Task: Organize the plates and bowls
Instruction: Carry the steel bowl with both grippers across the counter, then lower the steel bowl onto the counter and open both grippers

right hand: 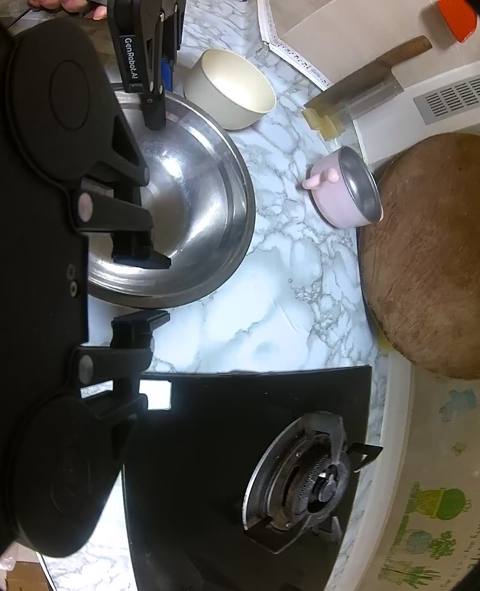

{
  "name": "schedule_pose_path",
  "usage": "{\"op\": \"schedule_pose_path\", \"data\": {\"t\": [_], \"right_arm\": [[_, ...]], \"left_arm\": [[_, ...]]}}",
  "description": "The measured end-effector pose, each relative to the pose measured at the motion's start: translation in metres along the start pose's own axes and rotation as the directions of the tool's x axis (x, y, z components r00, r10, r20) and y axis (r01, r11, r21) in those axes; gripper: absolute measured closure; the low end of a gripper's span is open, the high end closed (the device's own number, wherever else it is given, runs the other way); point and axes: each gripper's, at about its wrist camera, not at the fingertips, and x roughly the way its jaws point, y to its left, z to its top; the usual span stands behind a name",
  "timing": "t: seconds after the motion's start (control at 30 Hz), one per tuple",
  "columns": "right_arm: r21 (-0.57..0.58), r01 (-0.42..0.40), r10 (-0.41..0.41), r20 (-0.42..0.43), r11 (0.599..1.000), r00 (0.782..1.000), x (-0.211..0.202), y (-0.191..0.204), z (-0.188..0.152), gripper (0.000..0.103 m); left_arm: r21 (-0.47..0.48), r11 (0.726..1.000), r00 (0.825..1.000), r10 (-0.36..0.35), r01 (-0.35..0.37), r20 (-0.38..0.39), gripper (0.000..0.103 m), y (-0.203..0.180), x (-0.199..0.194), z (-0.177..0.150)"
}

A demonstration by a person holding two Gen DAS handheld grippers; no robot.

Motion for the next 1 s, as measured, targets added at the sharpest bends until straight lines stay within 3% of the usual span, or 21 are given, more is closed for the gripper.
{"op": "schedule_pose_path", "data": {"t": [0.3, 0.33, 0.43, 0.63, 0.7, 0.93, 1.0], "right_arm": [[-0.025, -0.004, 0.005, 0.026, 1.0, 1.0, -0.014, 0.008, 0.003, 0.069], [-0.031, -0.009, 0.01, 0.03, 0.999, 1.0, -0.016, 0.01, 0.004, 0.067], [-0.055, -0.018, 0.021, 0.053, 0.998, 0.998, -0.025, 0.019, 0.005, 0.059], [-0.083, -0.045, 0.052, 0.087, 0.996, 0.995, -0.04, 0.034, 0.01, 0.049], [-0.095, -0.055, 0.065, 0.102, 0.994, 0.993, -0.045, 0.039, 0.012, 0.038], [-0.155, -0.1, 0.126, 0.172, 0.983, 0.977, -0.064, 0.06, 0.028, 0.017], [-0.172, -0.11, 0.145, 0.205, 0.979, 0.968, -0.068, 0.064, 0.035, 0.003]], "left_arm": [[-0.01, 1.0, 0.999, -0.024, 0.025, 0.036, 0.072, 0.015, -0.022, -0.003], [-0.012, 1.0, 0.999, -0.028, 0.028, 0.046, 0.068, 0.017, -0.027, -0.003], [-0.029, 0.999, 0.995, -0.031, 0.034, 0.097, 0.04, 0.024, -0.042, -0.003], [-0.04, 0.998, 0.985, -0.05, 0.057, 0.165, 0.038, 0.034, -0.069, 0.002], [-0.039, 0.998, 0.981, -0.048, 0.056, 0.188, 0.038, 0.036, -0.078, 0.005], [-0.054, 0.997, 0.955, -0.042, 0.06, 0.295, 0.027, 0.047, -0.106, 0.016], [-0.062, 0.997, 0.943, -0.029, 0.053, 0.331, 0.025, 0.05, -0.113, 0.022]]}}
